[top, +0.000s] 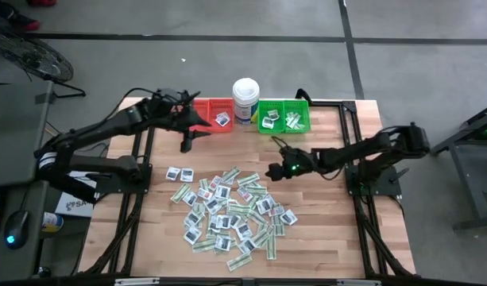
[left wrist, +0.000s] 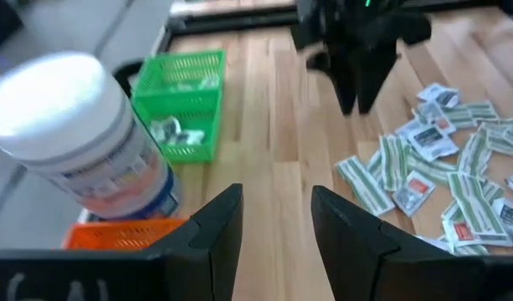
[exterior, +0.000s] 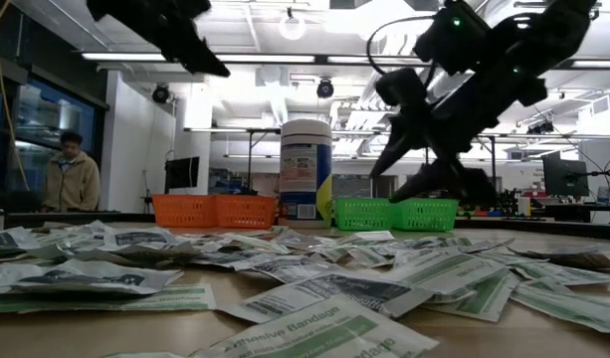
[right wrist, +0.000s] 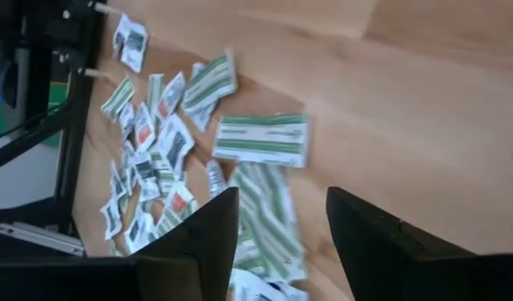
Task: Pick & Place First Aid Supplies
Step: Put the green bandage pack into the right green bin
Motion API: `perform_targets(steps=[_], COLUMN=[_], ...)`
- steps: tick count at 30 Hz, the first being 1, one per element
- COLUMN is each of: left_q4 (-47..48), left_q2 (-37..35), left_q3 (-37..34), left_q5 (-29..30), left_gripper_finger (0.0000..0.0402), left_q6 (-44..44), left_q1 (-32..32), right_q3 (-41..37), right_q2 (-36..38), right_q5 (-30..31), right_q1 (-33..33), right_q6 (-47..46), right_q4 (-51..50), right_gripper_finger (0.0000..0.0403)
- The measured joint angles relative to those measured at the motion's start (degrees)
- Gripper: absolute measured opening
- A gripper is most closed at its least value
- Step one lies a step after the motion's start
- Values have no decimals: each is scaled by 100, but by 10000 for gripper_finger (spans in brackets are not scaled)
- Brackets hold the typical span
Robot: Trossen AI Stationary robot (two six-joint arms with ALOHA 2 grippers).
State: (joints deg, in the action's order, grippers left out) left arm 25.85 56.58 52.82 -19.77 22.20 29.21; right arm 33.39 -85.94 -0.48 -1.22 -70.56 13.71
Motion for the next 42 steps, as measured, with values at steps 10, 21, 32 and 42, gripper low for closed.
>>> perform_targets(steps=[10,21,32,42], left_q4=[412,1088,1228,1289], left_q2=[-932,-1440,-1528,-1526], left_q3=[2,2,2,2], left_q5=[240,440,426,393], left_gripper_finger=[140,140,140,140], left_q6=[52,8,25,23], left_q1=[0,0,0,0], right_q3=[854,983,981,1674], right_q2=[-1252,-1538,-1548,-2196], right_q5=[-218,80,173,269], right_q1=[27,134,125,124], right_q6=[-348,-1188,-1197,-1047], right_q4=[-76,-146,-143,-75], right_gripper_finger=[158,179,177,177])
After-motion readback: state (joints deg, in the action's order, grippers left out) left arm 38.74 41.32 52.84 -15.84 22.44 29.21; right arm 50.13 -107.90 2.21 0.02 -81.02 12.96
